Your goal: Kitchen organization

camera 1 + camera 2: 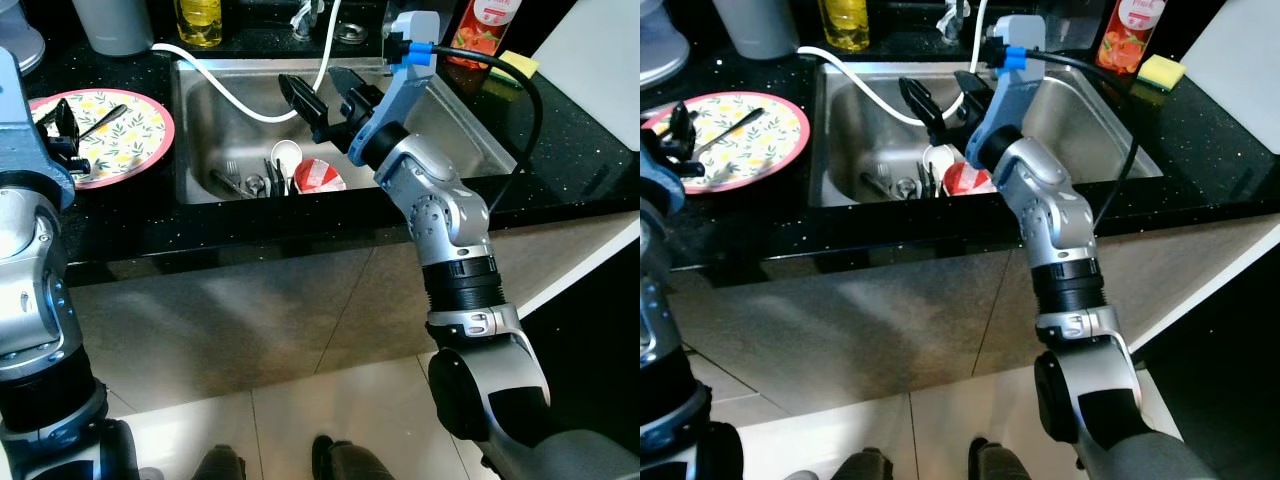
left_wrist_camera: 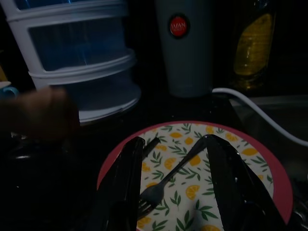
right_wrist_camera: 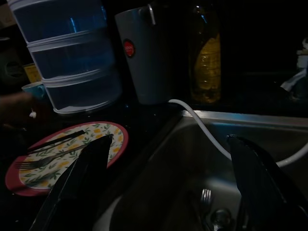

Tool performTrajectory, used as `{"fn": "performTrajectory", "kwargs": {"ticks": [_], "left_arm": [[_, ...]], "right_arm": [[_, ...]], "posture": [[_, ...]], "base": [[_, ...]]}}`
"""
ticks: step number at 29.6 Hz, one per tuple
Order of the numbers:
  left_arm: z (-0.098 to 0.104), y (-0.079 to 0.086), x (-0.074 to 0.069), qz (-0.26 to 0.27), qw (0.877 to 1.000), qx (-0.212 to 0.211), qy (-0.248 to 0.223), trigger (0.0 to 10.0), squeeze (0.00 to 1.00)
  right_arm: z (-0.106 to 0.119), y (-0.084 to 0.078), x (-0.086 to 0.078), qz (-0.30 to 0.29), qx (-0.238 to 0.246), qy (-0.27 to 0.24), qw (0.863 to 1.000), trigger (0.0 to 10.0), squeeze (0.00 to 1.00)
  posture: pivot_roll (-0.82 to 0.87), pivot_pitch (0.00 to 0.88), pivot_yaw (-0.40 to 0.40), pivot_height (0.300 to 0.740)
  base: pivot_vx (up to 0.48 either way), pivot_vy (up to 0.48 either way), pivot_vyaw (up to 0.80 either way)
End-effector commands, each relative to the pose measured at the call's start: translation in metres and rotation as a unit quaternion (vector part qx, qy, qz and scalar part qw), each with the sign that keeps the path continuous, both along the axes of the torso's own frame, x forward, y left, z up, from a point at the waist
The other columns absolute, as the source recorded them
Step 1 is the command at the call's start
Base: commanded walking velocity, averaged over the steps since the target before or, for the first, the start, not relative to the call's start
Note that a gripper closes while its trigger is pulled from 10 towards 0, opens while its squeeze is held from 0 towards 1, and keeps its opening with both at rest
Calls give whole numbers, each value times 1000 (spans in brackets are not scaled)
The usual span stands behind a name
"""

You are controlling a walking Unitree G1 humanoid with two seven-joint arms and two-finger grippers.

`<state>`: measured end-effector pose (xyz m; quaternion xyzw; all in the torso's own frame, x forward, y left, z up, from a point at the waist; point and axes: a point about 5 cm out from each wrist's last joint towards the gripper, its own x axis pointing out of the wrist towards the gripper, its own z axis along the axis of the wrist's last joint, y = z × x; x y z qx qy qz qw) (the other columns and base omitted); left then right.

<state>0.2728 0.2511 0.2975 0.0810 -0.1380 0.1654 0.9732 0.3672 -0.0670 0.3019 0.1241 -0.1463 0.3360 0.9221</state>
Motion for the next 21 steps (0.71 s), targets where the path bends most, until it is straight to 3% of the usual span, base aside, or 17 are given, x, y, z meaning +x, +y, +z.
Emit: {"fn": "performTrajectory", "kwargs": {"ticks": [1, 12, 13, 17, 21], "left_arm": [[-3, 2, -3, 5, 1000, 7, 5, 10000, 0], [-3, 0, -2, 0, 1000, 12, 5, 10000, 0], [-7, 3, 1, 10, 1000, 9, 26, 10000, 0], [-25, 20, 9, 74, 993, 1, 91, 10000, 0], [-32, 22, 12, 56, 992, -9, 115, 10000, 0]], "right_arm": [[8, 2, 1, 0, 9, -15, 1000, 10000, 0], [6, 7, 1, 7, 9, -19, 1000, 10000, 0], [7, 6, 1, 3, 15, -17, 1000, 10000, 0], [4, 7, -1, 8, 9, -14, 1000, 10000, 0], [4, 6, -1, 9, 8, -18, 1000, 10000, 0]], "posture": [[268, 47, -75, 740], [282, 9, -73, 740], [261, 42, -68, 740], [261, 3, -63, 740], [261, 0, -63, 740]], "base": [[0, 0, 0], [0, 0, 0], [0, 0, 0], [0, 0, 0], [0, 0, 0]]}}
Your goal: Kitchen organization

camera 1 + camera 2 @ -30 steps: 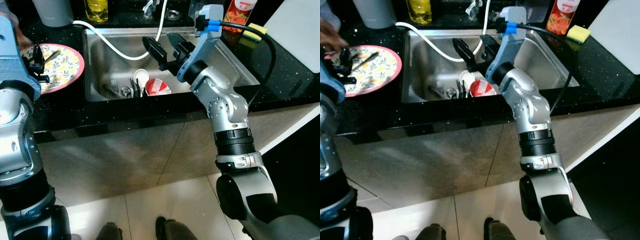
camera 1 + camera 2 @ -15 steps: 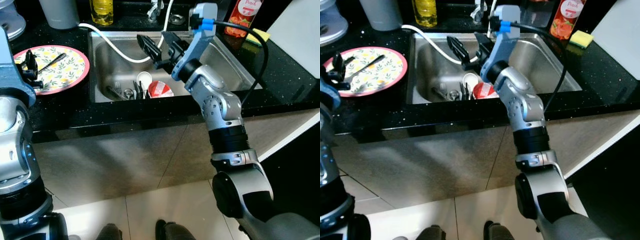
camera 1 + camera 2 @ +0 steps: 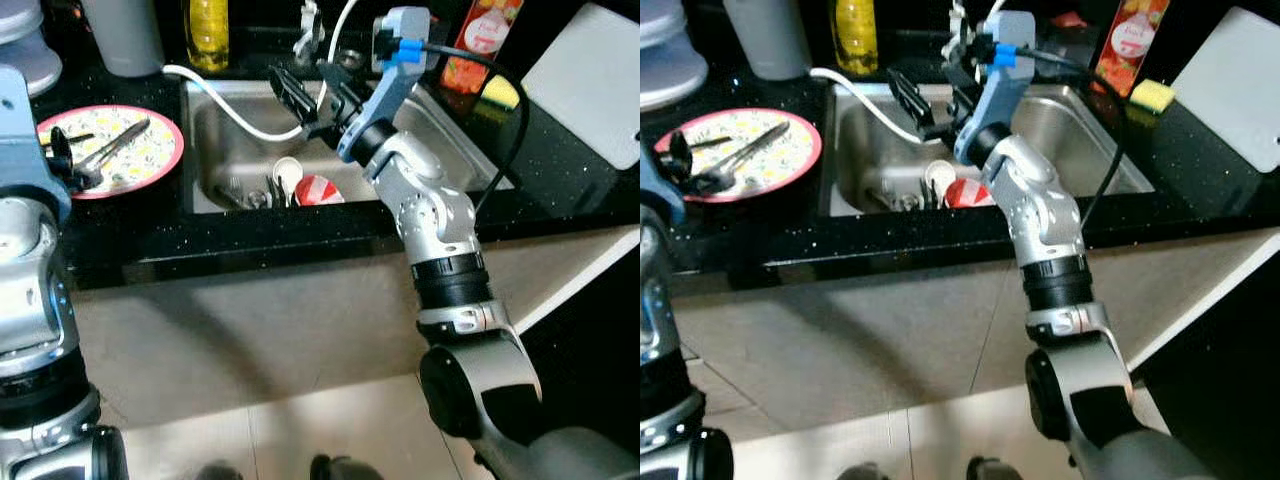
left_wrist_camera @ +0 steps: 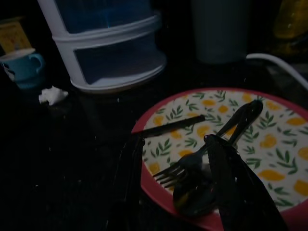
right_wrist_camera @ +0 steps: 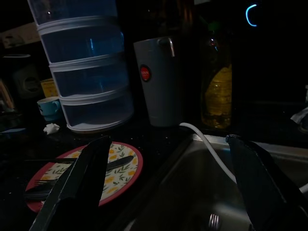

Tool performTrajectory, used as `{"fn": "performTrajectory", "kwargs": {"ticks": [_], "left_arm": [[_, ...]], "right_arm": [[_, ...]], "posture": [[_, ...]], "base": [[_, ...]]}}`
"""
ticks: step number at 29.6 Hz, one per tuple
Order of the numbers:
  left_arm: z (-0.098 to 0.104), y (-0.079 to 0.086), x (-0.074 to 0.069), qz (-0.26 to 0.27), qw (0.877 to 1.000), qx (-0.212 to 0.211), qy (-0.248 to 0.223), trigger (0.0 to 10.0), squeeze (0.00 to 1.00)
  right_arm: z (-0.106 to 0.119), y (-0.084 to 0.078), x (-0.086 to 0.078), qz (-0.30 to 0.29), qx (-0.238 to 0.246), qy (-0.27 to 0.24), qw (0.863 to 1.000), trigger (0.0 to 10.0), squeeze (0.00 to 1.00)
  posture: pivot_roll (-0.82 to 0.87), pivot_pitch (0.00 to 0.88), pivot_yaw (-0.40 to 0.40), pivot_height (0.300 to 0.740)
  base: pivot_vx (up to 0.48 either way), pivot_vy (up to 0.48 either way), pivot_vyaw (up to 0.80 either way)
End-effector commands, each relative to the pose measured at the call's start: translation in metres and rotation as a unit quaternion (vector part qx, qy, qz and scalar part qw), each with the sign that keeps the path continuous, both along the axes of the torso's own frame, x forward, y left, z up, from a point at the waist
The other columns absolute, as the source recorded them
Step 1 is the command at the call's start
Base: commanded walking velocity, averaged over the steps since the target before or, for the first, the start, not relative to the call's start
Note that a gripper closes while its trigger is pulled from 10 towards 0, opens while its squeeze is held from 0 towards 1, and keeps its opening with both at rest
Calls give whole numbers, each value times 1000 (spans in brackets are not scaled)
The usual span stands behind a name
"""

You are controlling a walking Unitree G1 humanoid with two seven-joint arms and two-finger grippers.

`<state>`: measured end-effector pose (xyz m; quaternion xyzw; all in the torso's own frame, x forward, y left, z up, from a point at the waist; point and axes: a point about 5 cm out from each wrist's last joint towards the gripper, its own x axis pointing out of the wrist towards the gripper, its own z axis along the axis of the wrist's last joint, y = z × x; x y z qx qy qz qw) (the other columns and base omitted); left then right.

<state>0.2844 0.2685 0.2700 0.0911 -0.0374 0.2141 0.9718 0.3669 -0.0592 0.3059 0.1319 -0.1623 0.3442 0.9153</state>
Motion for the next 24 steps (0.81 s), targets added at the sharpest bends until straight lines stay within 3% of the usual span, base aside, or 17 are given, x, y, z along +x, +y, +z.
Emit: {"fn": "performTrajectory", "kwargs": {"ticks": [1, 5, 9, 10, 14, 15, 20, 24], "left_arm": [[-7, 6, 3, -9, 999, -10, 31, 10000, 0], [-6, 9, 17, -42, 996, -69, 43, 10000, 0], [4, 5, 42, -107, 988, -92, 56, 10000, 0], [6, 6, 48, -117, 986, -100, 60, 10000, 0], [10, 10, 61, -125, 983, -112, 77, 10000, 0], [13, 9, 75, -144, 979, -95, 109, 10000, 0], [21, 13, 81, -152, 976, -76, 135, 10000, 0], [36, 33, 85, -143, 977, -44, 151, 10000, 0]], "right_arm": [[3, -3, 1, -6, 0, -2, 1000, 10000, 0], [9, -3, 0, -8, 7, -5, 1000, 10000, 0], [6, -5, 1, -29, -33, -23, 999, 10000, 0], [9, -6, 0, -29, -29, -22, 999, 10000, 0], [16, -7, -2, -27, -19, -21, 999, 10000, 0], [17, -5, -6, -24, -19, -16, 999, 10000, 0], [15, -3, -11, -20, -25, -9, 999, 10000, 0], [3, -12, -15, -33, -36, 11, 999, 10000, 0]], "posture": [[250, 38, -62, 740], [242, 51, -69, 740], [246, 64, -80, 740], [224, 112, -70, 740], [207, 156, -64, 740], [174, 240, -43, 740], [156, 278, -29, 740], [139, 309, -10, 740]], "base": [[0, 0, 0], [0, 0, 0], [0, 0, 0], [0, 0, 0], [0, 0, 0], [0, 0, 0], [0, 0, 0], [0, 0, 0]]}}
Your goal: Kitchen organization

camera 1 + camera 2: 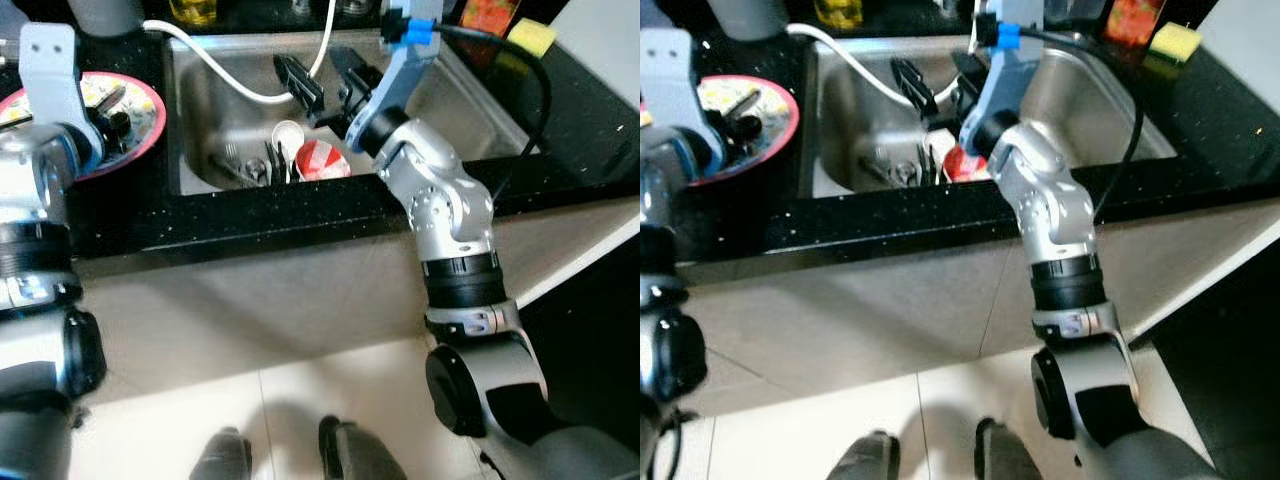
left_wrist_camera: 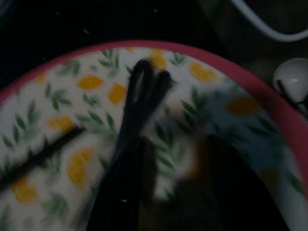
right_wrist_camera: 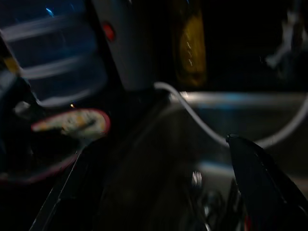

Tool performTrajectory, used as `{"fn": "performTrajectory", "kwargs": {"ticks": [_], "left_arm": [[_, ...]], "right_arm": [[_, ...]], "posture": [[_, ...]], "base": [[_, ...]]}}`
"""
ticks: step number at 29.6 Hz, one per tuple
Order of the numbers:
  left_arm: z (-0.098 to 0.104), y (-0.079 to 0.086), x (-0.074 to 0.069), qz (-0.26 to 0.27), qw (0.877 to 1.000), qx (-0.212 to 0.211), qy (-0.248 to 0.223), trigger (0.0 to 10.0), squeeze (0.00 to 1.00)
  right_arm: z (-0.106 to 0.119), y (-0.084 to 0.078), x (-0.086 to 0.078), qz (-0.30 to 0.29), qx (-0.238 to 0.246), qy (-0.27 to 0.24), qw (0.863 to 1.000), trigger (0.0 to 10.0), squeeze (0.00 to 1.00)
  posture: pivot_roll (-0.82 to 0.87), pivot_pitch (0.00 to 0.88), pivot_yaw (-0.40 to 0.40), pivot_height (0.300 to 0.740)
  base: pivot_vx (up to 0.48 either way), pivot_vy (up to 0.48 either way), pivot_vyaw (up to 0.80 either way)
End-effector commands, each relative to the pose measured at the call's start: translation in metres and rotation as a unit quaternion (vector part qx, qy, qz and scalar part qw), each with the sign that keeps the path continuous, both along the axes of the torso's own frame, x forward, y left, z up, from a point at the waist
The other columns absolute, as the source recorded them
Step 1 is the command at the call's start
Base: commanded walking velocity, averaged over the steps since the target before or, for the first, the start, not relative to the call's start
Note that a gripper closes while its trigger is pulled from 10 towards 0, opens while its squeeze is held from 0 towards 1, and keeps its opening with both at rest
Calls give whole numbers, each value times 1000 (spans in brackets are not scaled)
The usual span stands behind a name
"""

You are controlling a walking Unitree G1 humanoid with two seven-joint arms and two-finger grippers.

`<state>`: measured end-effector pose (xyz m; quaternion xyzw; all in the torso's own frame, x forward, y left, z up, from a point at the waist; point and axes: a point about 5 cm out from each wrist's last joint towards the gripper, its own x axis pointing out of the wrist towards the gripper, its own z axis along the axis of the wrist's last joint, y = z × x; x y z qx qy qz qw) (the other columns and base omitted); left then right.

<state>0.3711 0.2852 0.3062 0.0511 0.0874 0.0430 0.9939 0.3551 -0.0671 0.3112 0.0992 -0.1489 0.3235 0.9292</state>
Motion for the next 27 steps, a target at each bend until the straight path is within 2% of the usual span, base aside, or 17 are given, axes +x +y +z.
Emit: {"fn": "performTrajectory", "kwargs": {"ticks": [1, 7, 9, 10, 13, 17, 19, 21, 23, 27], "left_arm": [[0, 17, -1, 14, 999, 23, 19, 10000, 0], [3, 24, 2, 19, 998, 47, 29, 10000, 0], [9, 28, -1, 26, 999, 11, 24, 10000, 0], [9, 28, -1, 26, 999, 11, 24, 10000, 0], [9, 34, -6, 45, 997, -51, 27, 10000, 0], [16, 39, -12, 77, 995, -64, 10, 10000, 0], [19, 39, -15, 85, 994, -63, 4, 10000, 0], [29, 29, -25, 88, 995, -51, -13, 10000, 0], [34, 20, -33, 78, 995, -60, -23, 10000, 0], [38, 17, -40, 79, 995, -63, -26, 10000, 0]], "right_arm": [[-2, -5, -3, -6, -2, 5, 1000, 10000, 0], [-5, -9, -4, -15, -3, 12, 1000, 10000, 0], [-3, -11, -4, -21, 0, 10, 1000, 10000, 0], [-3, -11, -4, -21, 0, 10, 1000, 10000, 0], [1, -12, -4, -24, 2, 7, 1000, 10000, 0], [1, -13, -5, -25, 0, 9, 1000, 10000, 0], [1, -13, -5, -25, 0, 10, 1000, 10000, 0], [0, -13, -6, -24, -3, 13, 1000, 10000, 0], [-1, -12, -5, -21, -3, 16, 1000, 10000, 0], [-2, -7, -5, -11, -3, 17, 1000, 10000, 0]], "posture": [[139, 309, -10, 740], [137, 293, 2, 740], [135, 281, 5, 740], [135, 281, 5, 740], [134, 273, 8, 740], [130, 282, -1, 740], [130, 282, -1, 740], [135, 291, -13, 740], [142, 290, -17, 740], [155, 289, -20, 740]], "base": [[0, 0, 0], [0, 0, 0], [0, 0, 0], [0, 0, 0], [0, 0, 0], [0, 0, 0], [0, 0, 0], [0, 0, 0], [0, 0, 0], [0, 0, 0]]}}
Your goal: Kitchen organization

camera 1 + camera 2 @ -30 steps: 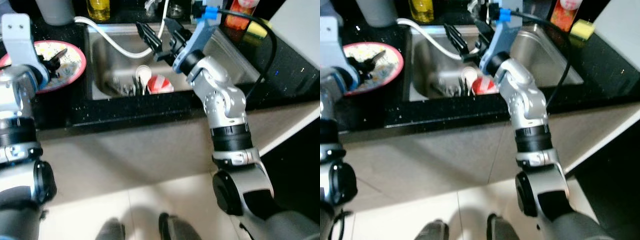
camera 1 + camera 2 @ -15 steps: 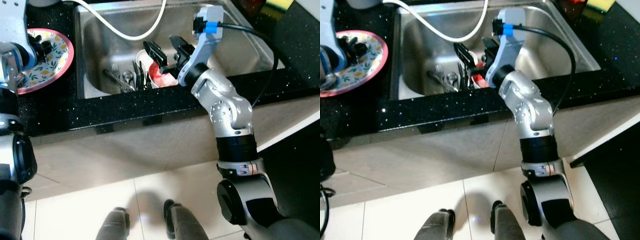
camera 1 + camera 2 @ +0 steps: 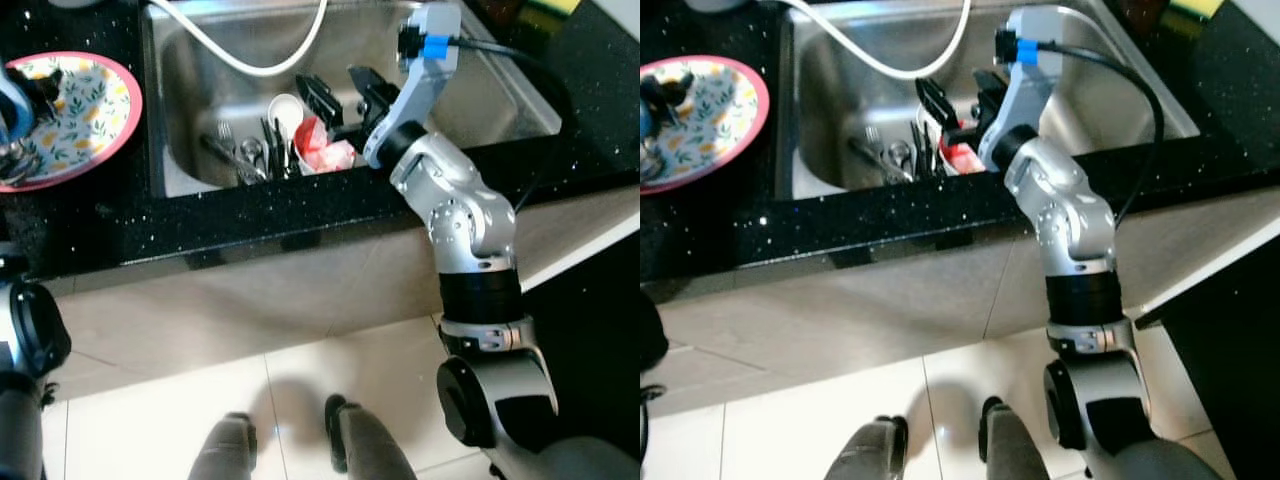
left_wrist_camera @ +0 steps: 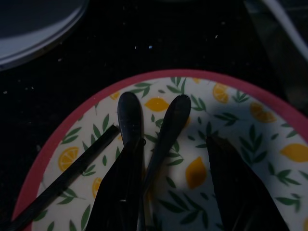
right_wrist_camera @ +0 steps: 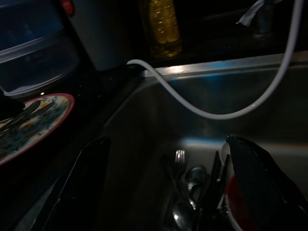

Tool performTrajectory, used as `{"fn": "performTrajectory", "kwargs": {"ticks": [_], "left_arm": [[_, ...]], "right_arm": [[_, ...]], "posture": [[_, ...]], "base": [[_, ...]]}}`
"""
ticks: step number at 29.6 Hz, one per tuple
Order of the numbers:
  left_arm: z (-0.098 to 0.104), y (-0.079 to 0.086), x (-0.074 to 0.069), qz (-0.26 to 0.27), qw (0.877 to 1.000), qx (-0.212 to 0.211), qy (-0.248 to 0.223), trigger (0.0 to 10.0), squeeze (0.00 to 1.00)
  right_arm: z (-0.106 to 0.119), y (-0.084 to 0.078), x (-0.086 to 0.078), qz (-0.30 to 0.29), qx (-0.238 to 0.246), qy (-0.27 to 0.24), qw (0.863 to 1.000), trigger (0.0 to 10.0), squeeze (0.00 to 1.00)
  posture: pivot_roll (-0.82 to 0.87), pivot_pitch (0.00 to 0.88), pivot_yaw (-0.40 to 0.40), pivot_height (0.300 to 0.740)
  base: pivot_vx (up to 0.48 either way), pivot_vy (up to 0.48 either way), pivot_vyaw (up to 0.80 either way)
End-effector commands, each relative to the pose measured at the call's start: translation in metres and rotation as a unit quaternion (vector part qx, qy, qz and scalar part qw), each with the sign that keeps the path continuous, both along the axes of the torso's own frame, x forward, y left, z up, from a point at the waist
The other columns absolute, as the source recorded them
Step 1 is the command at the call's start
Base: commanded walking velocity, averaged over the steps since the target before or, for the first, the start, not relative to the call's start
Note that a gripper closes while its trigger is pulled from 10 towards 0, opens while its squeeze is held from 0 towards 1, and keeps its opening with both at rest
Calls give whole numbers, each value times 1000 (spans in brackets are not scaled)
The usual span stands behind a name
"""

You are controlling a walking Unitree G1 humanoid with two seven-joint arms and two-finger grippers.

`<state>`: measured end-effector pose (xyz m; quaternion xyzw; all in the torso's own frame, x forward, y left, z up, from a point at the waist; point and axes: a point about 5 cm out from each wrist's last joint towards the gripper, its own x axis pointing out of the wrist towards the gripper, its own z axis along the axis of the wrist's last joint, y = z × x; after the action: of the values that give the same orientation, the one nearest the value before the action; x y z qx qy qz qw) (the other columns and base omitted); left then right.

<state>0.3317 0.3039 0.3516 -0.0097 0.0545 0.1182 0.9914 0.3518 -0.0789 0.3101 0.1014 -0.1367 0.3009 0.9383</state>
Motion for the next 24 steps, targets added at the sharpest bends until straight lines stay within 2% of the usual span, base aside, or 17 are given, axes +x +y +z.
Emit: {"fn": "performTrajectory", "kwargs": {"ticks": [1, 8, 10, 11, 15, 18, 21, 22, 23, 24], "left_arm": [[-8, -2, -1, 0, 1000, -12, 13, 10000, 0], [-18, -17, -15, 16, 999, -35, 19, 10000, 0], [-21, -18, -16, 18, 999, -41, 22, 10000, 0], [-31, -17, -16, 26, 997, -55, 36, 10000, 0], [-41, -11, -15, 52, 996, -58, 51, 10000, 0], [-41, -8, -19, 75, 995, -51, 51, 10000, 0], [-36, -10, -22, 85, 995, -20, 40, 10000, 0], [-31, -12, -23, 82, 996, 4, 27, 10000, 0], [-23, -18, -24, 67, 998, 16, 7, 10000, 0], [-23, -18, -24, 67, 998, 16, 7, 10000, 0]], "right_arm": [[-1, 5, -1, 12, -3, 2, 1000, 10000, 0], [-1, 10, -2, 20, 0, 2, 1000, 10000, 0], [-1, 10, -2, 19, 0, 1, 1000, 10000, 0], [0, 10, -2, 19, 1, 0, 1000, 10000, 0], [2, 9, -2, 18, 1, -2, 1000, 10000, 0], [3, 8, -2, 17, 0, -3, 1000, 10000, 0], [3, 8, -2, 17, 0, -2, 1000, 10000, 0], [3, 8, -2, 17, 0, -2, 1000, 10000, 0], [3, 8, -2, 17, 0, -2, 1000, 10000, 0], [3, 8, -2, 17, 0, -2, 1000, 10000, 0]], "posture": [[155, 289, -20, 740], [163, 270, -20, 740], [162, 269, -21, 740], [159, 270, -21, 740], [159, 270, -21, 740], [150, 277, -24, 740], [152, 280, -25, 740], [153, 282, -25, 740], [155, 281, -27, 740], [155, 281, -27, 740]], "base": [[0, 0, 0], [0, 0, 0], [0, 0, 0], [0, 0, 0], [0, 0, 0], [0, 0, 0], [0, 0, 0], [0, 0, 0], [0, 0, 0], [0, 0, 0]]}}
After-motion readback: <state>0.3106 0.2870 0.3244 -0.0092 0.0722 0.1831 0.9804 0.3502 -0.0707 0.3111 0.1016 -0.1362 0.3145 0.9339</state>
